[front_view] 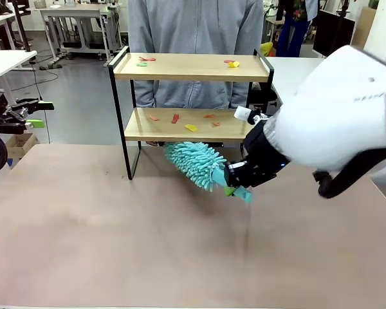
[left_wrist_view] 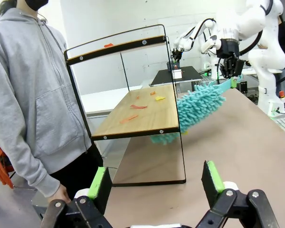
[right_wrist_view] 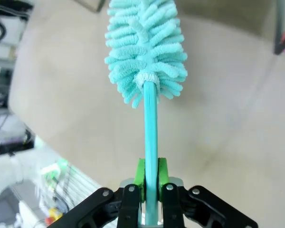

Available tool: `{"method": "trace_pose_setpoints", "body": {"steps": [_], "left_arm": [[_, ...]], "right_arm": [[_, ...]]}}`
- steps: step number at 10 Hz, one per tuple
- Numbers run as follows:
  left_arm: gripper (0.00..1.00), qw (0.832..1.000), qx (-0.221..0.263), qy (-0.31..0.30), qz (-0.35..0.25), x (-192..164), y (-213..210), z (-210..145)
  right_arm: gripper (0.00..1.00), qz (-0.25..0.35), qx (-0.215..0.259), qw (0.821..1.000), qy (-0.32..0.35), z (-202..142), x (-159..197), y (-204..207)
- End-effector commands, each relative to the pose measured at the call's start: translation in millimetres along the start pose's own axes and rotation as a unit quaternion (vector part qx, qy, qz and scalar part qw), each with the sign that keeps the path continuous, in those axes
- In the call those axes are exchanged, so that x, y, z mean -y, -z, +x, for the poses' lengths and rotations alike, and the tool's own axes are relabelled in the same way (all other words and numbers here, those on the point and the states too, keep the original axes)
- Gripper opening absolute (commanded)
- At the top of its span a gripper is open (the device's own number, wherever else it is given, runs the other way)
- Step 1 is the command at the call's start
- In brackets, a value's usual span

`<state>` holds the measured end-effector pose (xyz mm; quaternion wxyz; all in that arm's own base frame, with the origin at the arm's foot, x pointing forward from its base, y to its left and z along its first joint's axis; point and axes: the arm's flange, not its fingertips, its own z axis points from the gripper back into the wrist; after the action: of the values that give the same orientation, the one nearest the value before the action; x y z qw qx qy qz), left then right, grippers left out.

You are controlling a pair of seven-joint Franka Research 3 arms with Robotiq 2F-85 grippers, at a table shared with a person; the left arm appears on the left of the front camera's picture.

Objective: Clean the shelf.
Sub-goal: Clean the specific section of the Shelf indicated by the human with the Duster.

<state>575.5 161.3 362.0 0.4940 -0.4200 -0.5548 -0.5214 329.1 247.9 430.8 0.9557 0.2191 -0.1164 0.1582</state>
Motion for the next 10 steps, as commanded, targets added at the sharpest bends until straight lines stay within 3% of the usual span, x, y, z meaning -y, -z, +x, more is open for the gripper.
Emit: {"method": "trace_pose_setpoints", "body": {"steps": [1, 5, 10], "left_arm": [[1.0, 1.0, -0.003, 0.003, 0.001, 1.6, 2.5, 2.3], [1.0, 1.0, -0.003, 0.003, 0.001, 1.6, 2.5, 2.3], [1.0, 1.0, -0.003, 0.003, 0.001, 1.6, 2.5, 2.3]], "right_arm": [[0.13, 0.05, -0.037, 0.997, -0.049, -44.2, 38.9, -30.4], [0.13, 0.087, -0.112, 0.984, -0.107, -74.7, 83.7, -83.1], [0.13, 0.021, -0.164, 0.971, -0.171, -134.9, 135.5, -132.3]]}}
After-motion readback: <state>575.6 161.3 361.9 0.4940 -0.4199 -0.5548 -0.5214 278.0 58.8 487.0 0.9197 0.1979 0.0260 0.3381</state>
